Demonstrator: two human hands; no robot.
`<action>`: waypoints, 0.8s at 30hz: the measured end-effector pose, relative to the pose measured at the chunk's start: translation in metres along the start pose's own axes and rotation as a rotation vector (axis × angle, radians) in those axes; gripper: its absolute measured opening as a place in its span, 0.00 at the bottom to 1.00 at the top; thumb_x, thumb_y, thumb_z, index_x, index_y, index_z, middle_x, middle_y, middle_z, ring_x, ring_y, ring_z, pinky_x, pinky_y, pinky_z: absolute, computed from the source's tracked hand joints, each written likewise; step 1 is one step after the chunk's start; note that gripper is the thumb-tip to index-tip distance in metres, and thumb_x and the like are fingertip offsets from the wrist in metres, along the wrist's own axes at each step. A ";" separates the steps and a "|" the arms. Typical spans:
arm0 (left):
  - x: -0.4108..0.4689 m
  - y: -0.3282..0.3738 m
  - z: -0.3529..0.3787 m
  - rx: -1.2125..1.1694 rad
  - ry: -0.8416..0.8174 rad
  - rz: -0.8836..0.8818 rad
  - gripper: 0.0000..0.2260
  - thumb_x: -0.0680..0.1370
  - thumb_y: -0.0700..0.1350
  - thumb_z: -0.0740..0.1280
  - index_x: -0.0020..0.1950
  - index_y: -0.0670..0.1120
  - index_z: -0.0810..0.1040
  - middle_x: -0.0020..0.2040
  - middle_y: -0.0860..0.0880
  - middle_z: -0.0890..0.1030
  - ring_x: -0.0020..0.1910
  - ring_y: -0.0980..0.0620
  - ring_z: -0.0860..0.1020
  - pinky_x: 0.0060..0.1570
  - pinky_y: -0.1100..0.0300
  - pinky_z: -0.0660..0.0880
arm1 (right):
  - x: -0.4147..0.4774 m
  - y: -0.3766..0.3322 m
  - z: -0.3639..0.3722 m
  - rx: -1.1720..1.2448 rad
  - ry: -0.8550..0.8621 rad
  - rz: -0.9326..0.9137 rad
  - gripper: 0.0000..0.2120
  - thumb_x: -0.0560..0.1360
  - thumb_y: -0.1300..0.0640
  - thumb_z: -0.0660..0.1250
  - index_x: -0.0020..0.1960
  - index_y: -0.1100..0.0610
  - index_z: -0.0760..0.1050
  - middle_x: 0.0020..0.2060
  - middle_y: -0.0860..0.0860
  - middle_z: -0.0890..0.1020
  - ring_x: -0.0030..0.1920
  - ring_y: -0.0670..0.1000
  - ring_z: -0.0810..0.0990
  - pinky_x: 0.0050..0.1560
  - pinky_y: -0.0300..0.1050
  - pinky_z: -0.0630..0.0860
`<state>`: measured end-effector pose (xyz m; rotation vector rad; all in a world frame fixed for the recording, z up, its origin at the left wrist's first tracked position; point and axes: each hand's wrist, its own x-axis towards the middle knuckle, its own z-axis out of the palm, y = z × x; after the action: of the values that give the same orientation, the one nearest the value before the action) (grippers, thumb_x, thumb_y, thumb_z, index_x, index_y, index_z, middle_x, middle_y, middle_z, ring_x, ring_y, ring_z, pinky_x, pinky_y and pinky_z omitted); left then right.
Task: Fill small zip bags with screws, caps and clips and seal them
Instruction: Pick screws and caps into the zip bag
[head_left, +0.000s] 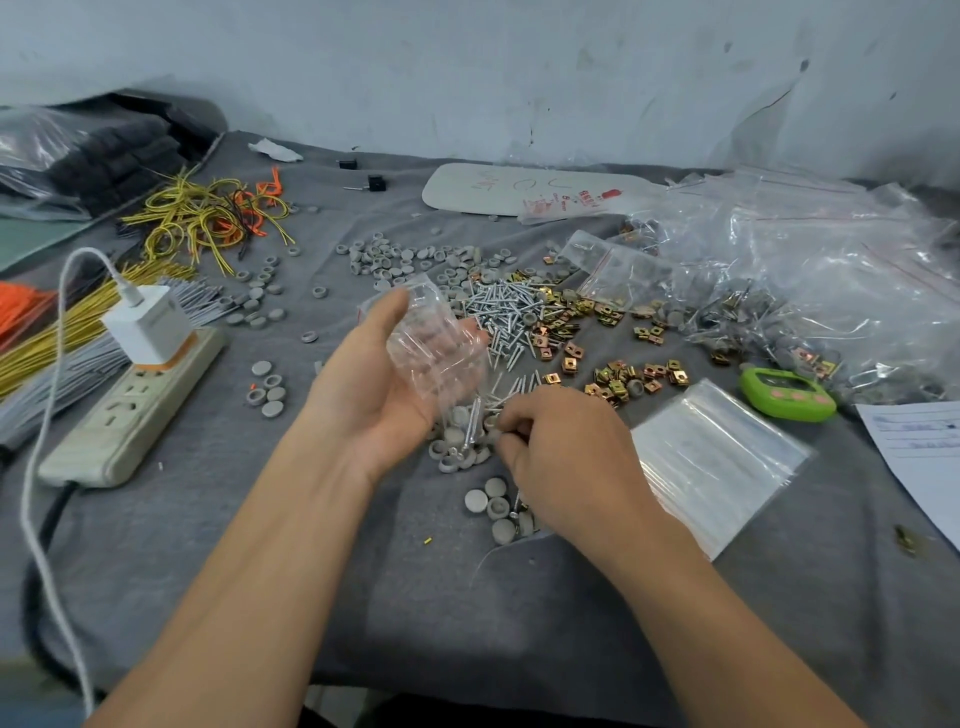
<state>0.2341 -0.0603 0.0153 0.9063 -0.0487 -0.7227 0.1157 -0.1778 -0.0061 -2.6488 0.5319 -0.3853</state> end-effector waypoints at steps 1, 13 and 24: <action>0.001 0.000 0.000 0.020 0.005 -0.001 0.16 0.83 0.53 0.63 0.53 0.40 0.80 0.49 0.42 0.84 0.59 0.41 0.82 0.66 0.41 0.75 | 0.000 0.003 0.000 0.073 0.048 0.018 0.05 0.79 0.50 0.70 0.49 0.46 0.85 0.45 0.43 0.85 0.47 0.48 0.81 0.54 0.48 0.79; -0.003 -0.017 0.012 0.792 -0.299 0.497 0.24 0.69 0.35 0.74 0.60 0.55 0.79 0.51 0.52 0.85 0.52 0.53 0.84 0.46 0.56 0.82 | 0.026 -0.013 -0.035 0.701 0.440 -0.031 0.05 0.70 0.45 0.73 0.40 0.34 0.82 0.72 0.37 0.73 0.75 0.42 0.67 0.74 0.59 0.66; -0.005 -0.009 0.001 0.754 -0.131 0.467 0.22 0.71 0.33 0.76 0.58 0.54 0.83 0.51 0.51 0.85 0.50 0.55 0.84 0.48 0.63 0.78 | 0.021 -0.008 -0.031 1.173 0.339 0.231 0.08 0.71 0.58 0.73 0.37 0.47 0.87 0.44 0.41 0.88 0.42 0.40 0.82 0.46 0.43 0.73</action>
<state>0.2256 -0.0616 0.0103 1.4939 -0.6635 -0.3093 0.1265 -0.1902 0.0288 -1.3898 0.4828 -0.7788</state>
